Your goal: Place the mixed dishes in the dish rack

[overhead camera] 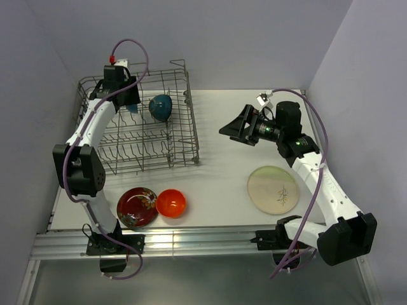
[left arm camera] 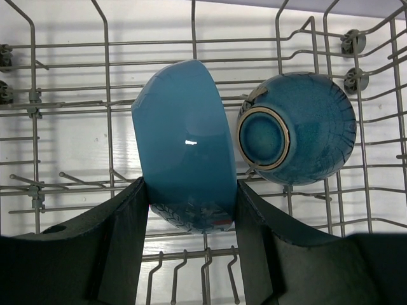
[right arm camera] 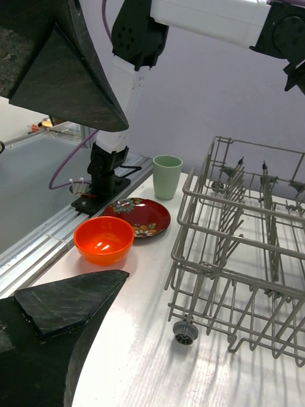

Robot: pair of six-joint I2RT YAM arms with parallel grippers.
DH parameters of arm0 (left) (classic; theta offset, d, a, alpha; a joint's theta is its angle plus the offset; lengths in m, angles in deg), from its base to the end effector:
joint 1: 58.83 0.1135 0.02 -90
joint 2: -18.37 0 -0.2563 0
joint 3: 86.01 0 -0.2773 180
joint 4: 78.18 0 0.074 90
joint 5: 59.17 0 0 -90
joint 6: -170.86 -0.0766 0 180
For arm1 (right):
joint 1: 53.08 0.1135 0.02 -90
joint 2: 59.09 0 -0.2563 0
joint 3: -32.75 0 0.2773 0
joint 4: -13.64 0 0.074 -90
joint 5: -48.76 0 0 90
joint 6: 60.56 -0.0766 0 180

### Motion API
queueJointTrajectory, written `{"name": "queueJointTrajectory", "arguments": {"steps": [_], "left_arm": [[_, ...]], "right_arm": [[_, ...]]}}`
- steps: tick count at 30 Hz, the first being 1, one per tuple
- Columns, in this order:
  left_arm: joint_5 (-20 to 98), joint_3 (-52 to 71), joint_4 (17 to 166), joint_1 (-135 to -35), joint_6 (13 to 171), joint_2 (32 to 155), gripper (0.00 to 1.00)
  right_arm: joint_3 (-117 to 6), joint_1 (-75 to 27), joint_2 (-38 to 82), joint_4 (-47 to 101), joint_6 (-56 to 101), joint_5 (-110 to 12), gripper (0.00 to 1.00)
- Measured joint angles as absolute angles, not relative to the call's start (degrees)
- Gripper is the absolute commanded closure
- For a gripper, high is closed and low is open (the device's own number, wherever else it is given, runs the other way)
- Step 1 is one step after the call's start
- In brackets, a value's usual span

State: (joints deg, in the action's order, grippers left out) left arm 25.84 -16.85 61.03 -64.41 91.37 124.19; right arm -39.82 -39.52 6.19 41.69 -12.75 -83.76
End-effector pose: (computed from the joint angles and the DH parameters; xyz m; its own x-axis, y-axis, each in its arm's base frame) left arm 0.4864 -0.0408 0.2965 -0.5769 -0.1262 -0.8070 -0.0799 0.9920 -0.0980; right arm 0.2891 0.1230 0.3353 -0.7840 0.3201 -0.5319 -0.3518 0.4769 0.8055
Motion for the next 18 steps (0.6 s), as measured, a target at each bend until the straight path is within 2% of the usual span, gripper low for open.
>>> {"name": "queueJointTrajectory", "arguments": {"steps": [18], "left_arm": [[27.2, -20.6, 58.9, -64.9, 88.8, 128.4, 1.0]], "right_arm": [[-39.4, -39.5, 6.5, 41.6, -13.0, -84.1, 0.04]]}}
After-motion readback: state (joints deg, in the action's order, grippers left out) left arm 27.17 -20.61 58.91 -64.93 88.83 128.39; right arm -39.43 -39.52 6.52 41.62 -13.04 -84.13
